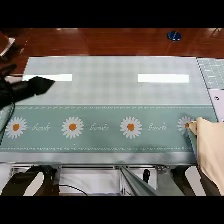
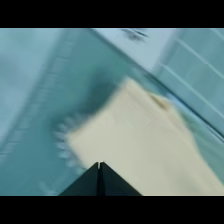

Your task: Fold the shirts.

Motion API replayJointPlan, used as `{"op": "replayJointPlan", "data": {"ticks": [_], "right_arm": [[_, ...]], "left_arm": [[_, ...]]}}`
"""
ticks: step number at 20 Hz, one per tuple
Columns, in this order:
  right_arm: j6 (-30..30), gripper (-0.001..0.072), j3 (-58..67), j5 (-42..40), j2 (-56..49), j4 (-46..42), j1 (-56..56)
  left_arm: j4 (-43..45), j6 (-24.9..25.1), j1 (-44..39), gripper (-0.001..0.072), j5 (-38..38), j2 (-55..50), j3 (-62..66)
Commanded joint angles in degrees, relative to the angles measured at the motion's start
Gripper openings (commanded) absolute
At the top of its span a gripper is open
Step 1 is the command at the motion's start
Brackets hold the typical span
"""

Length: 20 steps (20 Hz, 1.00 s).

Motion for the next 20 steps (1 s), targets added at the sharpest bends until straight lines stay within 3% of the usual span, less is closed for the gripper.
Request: {"op": "replayJointPlan", "data": {"ticks": [1, 3, 4, 6, 7, 9, 11, 20], "right_arm": [[-7.93, 0.0021, 6.38, -9.29, -7.82, 25.97, 11.23], [-10.12, 0.0021, 3.98, -11.96, -9.05, 13.2, 27.63], [-7.93, 0.0021, 0.48, -15.69, -9.03, 3.54, 36.46], [2.36, 0.0021, -8.63, -22.36, -9.05, -12.59, 49.86], [5.95, 0.0021, -12.66, -25.22, -9.2, -16.55, 53.48], [7.34, 0.0021, -15.67, -24.52, -11.13, -18.05, 55.08], [7.04, 0.0021, -15.41, -21.92, -11.89, -20.17, 55.01], [7.08, 0.0021, -15.32, -20.5, -11.13, -21.14, 55.01]], "left_arm": [[-0.46, -1.09, -1.03, 0.0022, -2.97, -5.44, 14.05], [-0.07, -0.39, -4.83, 0.0022, -6.4, -7.65, 17.38], [2.25, 0.15, -7.96, 0.0022, -7.69, -8.2, 16.7], [11.63, -3.89, -14.8, 0.0022, -6.14, -8.92, 12.31], [17.16, -5.38, -17.18, 0.0022, -4.68, -9.51, 9.66], [29.09, -10.23, -17.66, 0.0022, -4.68, -11.69, 6.49], [30.67, -15.02, -15.47, 0.0023, -7.23, -12.96, 6.67], [29.83, -15.69, -14.58, 0.0023, -7.41, -13.14, 6.6]]}}
